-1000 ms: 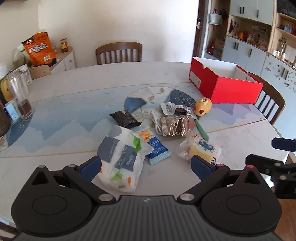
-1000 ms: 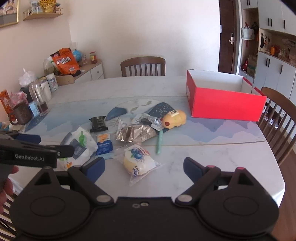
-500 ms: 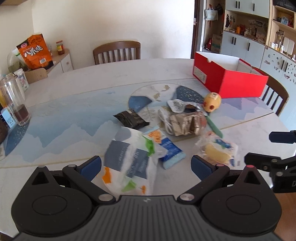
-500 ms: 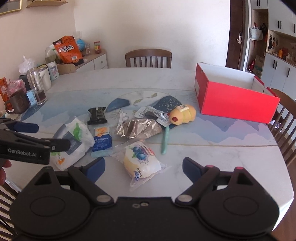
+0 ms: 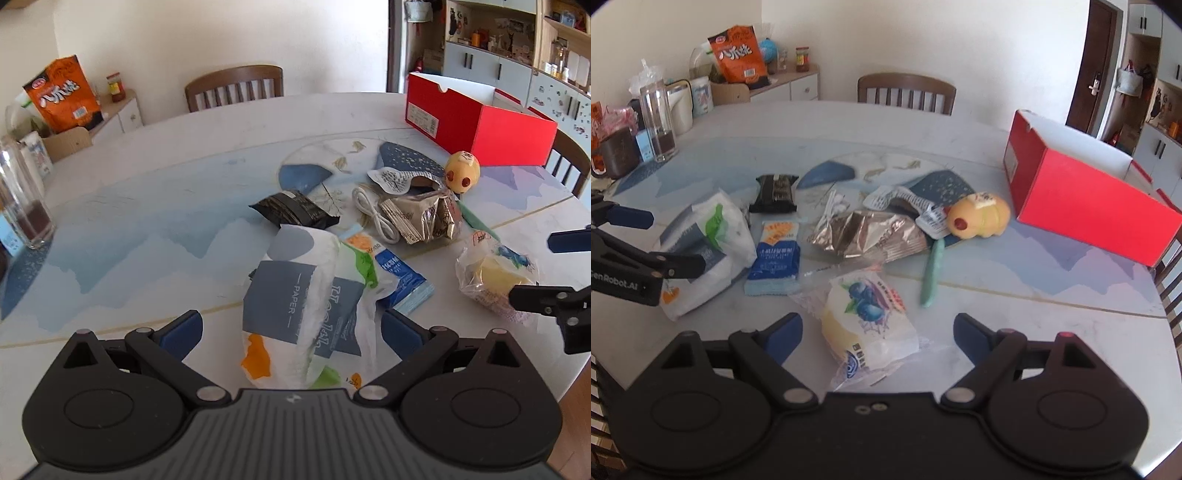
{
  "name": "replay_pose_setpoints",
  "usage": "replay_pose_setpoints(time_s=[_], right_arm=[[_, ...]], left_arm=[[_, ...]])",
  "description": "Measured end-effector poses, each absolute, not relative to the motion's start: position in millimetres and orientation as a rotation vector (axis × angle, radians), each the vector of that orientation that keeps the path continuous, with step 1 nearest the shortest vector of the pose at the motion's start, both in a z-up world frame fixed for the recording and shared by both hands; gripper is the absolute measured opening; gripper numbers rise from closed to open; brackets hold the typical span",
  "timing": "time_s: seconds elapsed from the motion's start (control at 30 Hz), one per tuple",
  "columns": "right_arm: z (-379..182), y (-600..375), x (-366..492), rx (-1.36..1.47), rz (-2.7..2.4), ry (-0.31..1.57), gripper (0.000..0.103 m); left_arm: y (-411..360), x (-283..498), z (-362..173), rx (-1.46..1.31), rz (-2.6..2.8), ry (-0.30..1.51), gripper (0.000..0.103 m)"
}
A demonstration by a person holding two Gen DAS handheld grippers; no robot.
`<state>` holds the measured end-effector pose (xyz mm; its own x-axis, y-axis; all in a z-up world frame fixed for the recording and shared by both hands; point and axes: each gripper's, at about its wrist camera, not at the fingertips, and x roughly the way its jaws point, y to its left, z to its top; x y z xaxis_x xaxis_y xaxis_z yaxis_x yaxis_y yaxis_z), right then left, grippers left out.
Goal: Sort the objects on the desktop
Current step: 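Grasp the tissue pack with the left tool while the right tool grasps the bread bag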
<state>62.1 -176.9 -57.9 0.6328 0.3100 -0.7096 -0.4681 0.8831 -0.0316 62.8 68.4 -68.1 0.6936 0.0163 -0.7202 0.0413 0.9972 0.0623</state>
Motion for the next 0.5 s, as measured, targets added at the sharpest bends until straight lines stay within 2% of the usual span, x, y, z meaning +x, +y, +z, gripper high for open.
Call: replay_pose_setpoints(time_s=[0.13, 0.3, 0.43, 0.5], right_arm=[[-64.5, -172.1, 67.7, -0.231, 0.455, 0.781, 0.085], [-72.5, -169.7, 76.1, -0.221, 0.446, 0.813, 0.08], [-73.4, -168.0, 79.6, -0.228, 0.445, 0.816, 0.077], [-74.2, -166.1, 81.6, -0.234, 0.449, 0.823, 0.07]], left_arm=[[68.8, 66.9, -76.2, 0.096, -0.024, 0.815, 0.103], [72.6, 68.8, -80.3, 0.09, -0.04, 0.829, 0.096], [73.5, 71.3, -82.2, 0.09, -0.059, 0.84, 0.084], [73.0, 71.8, -82.6, 0.091, -0.071, 0.841, 0.078]])
